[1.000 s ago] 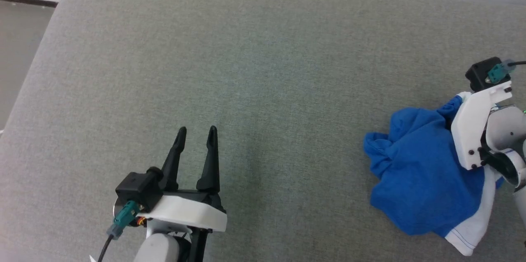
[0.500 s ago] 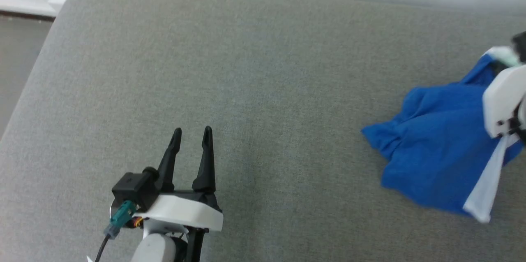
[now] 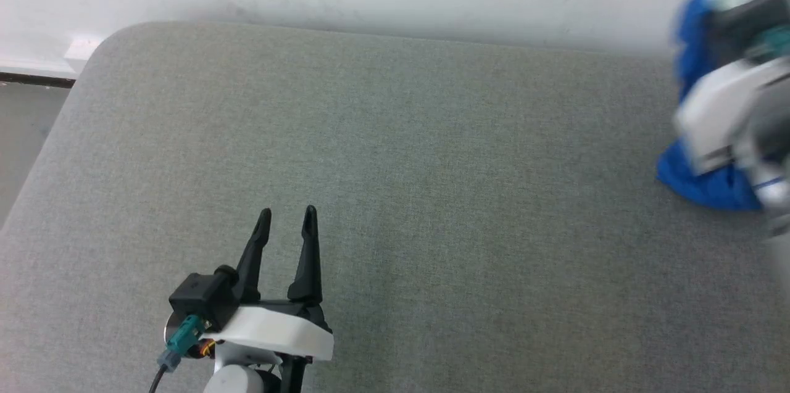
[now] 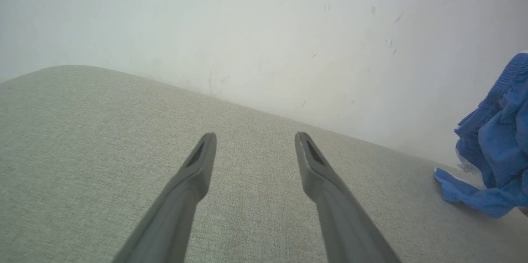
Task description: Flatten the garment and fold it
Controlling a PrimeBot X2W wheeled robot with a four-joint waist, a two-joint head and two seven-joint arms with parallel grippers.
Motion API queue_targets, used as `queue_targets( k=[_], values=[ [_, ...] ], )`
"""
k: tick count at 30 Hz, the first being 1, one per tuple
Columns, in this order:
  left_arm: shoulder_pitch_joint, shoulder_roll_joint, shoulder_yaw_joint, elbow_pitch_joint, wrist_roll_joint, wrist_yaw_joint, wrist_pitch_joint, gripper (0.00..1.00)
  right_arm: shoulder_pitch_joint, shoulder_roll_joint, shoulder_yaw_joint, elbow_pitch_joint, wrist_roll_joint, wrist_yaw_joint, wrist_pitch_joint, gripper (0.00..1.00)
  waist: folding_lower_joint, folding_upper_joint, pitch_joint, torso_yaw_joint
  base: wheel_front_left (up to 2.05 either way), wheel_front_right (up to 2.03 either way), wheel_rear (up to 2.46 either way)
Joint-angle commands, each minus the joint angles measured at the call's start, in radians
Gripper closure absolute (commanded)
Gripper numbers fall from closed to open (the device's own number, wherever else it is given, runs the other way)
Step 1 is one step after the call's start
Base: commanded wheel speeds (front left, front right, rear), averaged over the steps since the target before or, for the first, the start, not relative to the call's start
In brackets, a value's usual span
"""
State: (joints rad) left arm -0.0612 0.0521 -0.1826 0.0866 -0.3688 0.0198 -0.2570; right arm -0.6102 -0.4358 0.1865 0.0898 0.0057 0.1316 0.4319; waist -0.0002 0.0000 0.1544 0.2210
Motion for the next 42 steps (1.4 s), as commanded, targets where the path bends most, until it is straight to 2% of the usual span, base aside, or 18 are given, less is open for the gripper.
queue_targets(
  k=[1,11,14,17,18,19,20,22,27,30,35,39,42],
  values=[
    [0.013,-0.002,0.002,-0.001,0.003,0.004,-0.005,0.0,0.008,0.025,0.029,0.002,0.006,-0.001,-0.008,1.0,0.0002,0.0,0.001,0.003,0.0,0.0,0.0],
    [0.008,-0.002,-0.016,0.023,-0.009,-0.001,-0.005,0.0,0.081,0.234,0.456,0.162,0.13,-0.001,-0.113,1.0,0.0002,0.0,0.007,0.06,0.0,0.0,0.0],
    [0.01,-0.002,-0.013,0.025,-0.01,0.002,-0.005,0.0,0.096,0.259,0.572,0.186,0.19,-0.001,-0.125,1.0,0.0002,0.0,0.007,0.071,0.0,0.0,0.0],
    [0.013,-0.002,-0.007,0.024,-0.012,0.004,-0.005,0.0,0.1,0.256,0.65,0.189,0.247,-0.001,-0.124,0.99,0.0002,0.0,0.006,0.072,0.0,0.0,0.0],
    [0.014,-0.002,-0.005,0.024,-0.012,0.005,-0.005,0.0,0.098,0.251,0.664,0.187,0.264,-0.001,-0.126,0.59,0.0002,0.0,0.006,0.069,0.0,0.0,0.0],
    [0.016,-0.002,-0.002,0.023,-0.013,0.007,-0.005,0.0,0.093,0.244,0.673,0.185,0.276,-0.001,-0.129,0.04,0.0002,0.0,0.005,0.065,0.0,0.0,0.0],
    [0.017,-0.002,0.002,0.022,-0.015,0.008,-0.005,0.0,0.087,0.237,0.678,0.182,0.285,-0.001,-0.132,0.0,0.0002,0.0,0.004,0.06,0.0,0.0,0.0],
    [0.02,-0.002,0.005,0.021,-0.016,0.008,-0.005,0.0,0.079,0.228,0.67,0.171,0.309,-0.001,-0.14,0.0,0.0002,0.0,0.0,0.047,0.0,0.0,0.0],
    [0.019,-0.002,0.011,0.017,-0.015,0.009,-0.005,0.0,0.105,0.228,0.559,0.1,0.413,-0.001,-0.142,0.0,0.0002,0.0,-0.01,0.014,0.0,0.0,0.0],
    [0.022,-0.002,0.017,0.011,-0.012,0.009,-0.005,0.0,0.151,0.222,0.431,0.038,0.445,-0.001,-0.142,0.0,0.0002,0.0,-0.01,-0.006,0.0,0.0,0.0],
    [0.031,-0.002,0.032,-0.003,-0.002,0.006,-0.005,0.0,0.281,0.227,0.14,-0.06,0.332,-0.001,-0.193,0.0,0.0002,0.0,-0.004,-0.041,0.0,0.0,0.0],
    [0.041,-0.002,0.045,-0.018,0.007,-0.005,-0.005,0.0,0.428,0.306,-0.107,-0.128,0.185,-0.001,-0.271,0.0,0.0002,0.0,0.005,-0.068,0.0,0.0,0.0],
    [0.051,-0.002,0.054,-0.021,0.017,-0.013,-0.005,0.0,0.545,0.365,-0.249,-0.165,0.115,-0.001,-0.33,0.0,0.0002,0.0,0.01,-0.086,0.0,0.0,0.0]
  ],
)
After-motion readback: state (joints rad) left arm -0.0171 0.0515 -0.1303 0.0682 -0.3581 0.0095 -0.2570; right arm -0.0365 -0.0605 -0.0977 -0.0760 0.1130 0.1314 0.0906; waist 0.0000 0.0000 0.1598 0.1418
